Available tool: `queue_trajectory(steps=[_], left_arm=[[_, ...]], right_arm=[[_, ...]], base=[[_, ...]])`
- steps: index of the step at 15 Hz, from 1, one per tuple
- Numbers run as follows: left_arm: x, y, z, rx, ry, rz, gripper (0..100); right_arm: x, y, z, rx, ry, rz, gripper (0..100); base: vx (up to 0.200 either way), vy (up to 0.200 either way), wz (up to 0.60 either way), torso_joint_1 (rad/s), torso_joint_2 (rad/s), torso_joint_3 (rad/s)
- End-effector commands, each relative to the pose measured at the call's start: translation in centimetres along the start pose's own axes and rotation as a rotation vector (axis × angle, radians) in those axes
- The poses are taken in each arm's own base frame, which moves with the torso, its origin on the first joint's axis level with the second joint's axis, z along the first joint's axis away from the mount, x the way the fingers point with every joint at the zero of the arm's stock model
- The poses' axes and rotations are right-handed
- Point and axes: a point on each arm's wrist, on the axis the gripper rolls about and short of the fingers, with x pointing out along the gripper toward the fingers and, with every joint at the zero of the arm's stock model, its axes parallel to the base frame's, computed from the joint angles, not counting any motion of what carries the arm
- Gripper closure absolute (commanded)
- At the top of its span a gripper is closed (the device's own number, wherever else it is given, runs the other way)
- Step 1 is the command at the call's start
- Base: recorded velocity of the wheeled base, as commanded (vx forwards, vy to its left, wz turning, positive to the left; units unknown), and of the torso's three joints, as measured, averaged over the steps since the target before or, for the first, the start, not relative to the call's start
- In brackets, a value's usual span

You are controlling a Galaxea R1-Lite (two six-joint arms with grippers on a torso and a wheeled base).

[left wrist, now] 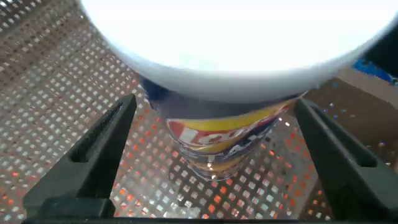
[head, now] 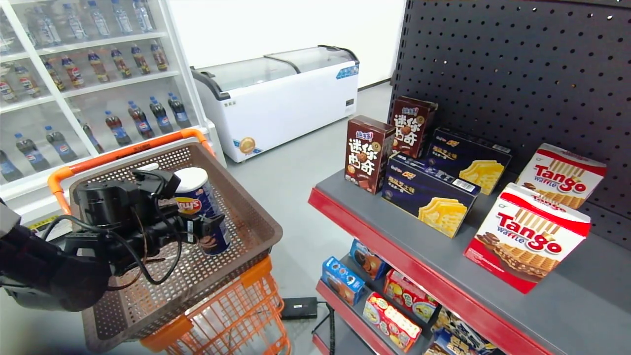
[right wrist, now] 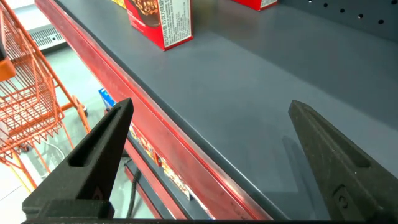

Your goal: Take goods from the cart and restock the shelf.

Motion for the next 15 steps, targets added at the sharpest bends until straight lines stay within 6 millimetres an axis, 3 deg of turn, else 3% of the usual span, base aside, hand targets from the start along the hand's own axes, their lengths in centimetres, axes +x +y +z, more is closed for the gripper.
queue_trajectory(steps=[1, 9, 10, 15], left_arm=[[1.4, -0.1, -1.8, -0.007, 0.041, -0.008, 0], [2.8, 0.0, -2.4, 0.002, 0.007, -0.007, 0], [2.9, 0.0, -2.3, 0.002, 0.002, -0.006, 100], [3.2, 0.2, -1.5, 0.099, -0.027, 0.002, 100]], right_arm=[[0.0, 0.0, 0.0, 0.0, -0.001, 0.001, 0], [0.0, 0.0, 0.0, 0.0, -0.001, 0.001, 0], [0.0, 0.0, 0.0, 0.0, -0.001, 0.001, 0], [0.0, 0.0, 0.0, 0.0, -0.002, 0.001, 0]], base=[[0.0, 0.0, 0.0, 0.0, 0.0, 0.0], [0.0, 0.0, 0.0, 0.0, 0.0, 0.0], [0.0, 0.0, 0.0, 0.0, 0.0, 0.0], [0.0, 0.0, 0.0, 0.0, 0.0, 0.0]])
